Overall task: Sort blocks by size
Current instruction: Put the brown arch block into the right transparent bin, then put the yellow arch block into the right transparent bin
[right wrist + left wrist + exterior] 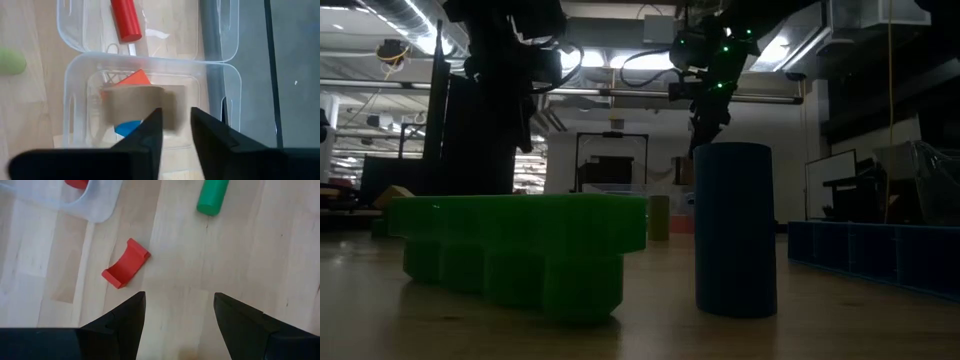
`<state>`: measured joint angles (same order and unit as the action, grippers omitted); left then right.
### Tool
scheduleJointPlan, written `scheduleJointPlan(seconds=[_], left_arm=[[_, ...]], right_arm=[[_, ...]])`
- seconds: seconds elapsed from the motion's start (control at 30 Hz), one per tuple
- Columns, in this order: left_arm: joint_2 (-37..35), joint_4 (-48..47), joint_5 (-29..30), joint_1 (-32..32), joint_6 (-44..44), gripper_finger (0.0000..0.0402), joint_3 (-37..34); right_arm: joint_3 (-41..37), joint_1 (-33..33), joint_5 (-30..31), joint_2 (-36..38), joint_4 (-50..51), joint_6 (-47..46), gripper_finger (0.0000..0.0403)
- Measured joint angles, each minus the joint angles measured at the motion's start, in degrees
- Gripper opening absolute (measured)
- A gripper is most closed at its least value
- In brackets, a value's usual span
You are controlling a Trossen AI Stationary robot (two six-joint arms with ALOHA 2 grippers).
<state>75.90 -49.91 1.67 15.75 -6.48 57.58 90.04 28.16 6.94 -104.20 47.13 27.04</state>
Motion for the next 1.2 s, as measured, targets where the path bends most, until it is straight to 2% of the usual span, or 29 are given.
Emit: scheduleJointPlan(seconds=[0.17,0.33,0.47,0.57,1.03,1.2], left_arm=[[0.0,-0.8,0.0,-0.3,-1.1,0.0221,0.0],[0.0,-9.3,0.0,-1.8,3.3,0.0221,0.0],[0.0,-15.4,0.2,-2.8,9.8,0.0221,0.0],[0.0,-15.3,0.3,-3.8,13.6,0.0221,-1.1],[0.0,-14.8,0.3,-5.3,12.5,0.0221,-10.4],[0.0,-11.8,0.6,-5.3,11.6,0.0221,-13.7]], right_arm=[[0.0,0.0,0.0,0.0,0.0,-0.1,0.0161],[0.0,0.0,0.0,0.0,0.0,-0.1,0.0185],[0.0,0.0,0.0,0.0,0.0,-0.2,0.0188],[0.0,0.0,0.0,0.0,0.0,-0.2,0.0187],[0.0,0.0,-0.1,0.0,0.1,-0.2,0.0186],[0.0,0.0,-0.1,0.0,0.1,-0.2,0.0186]])
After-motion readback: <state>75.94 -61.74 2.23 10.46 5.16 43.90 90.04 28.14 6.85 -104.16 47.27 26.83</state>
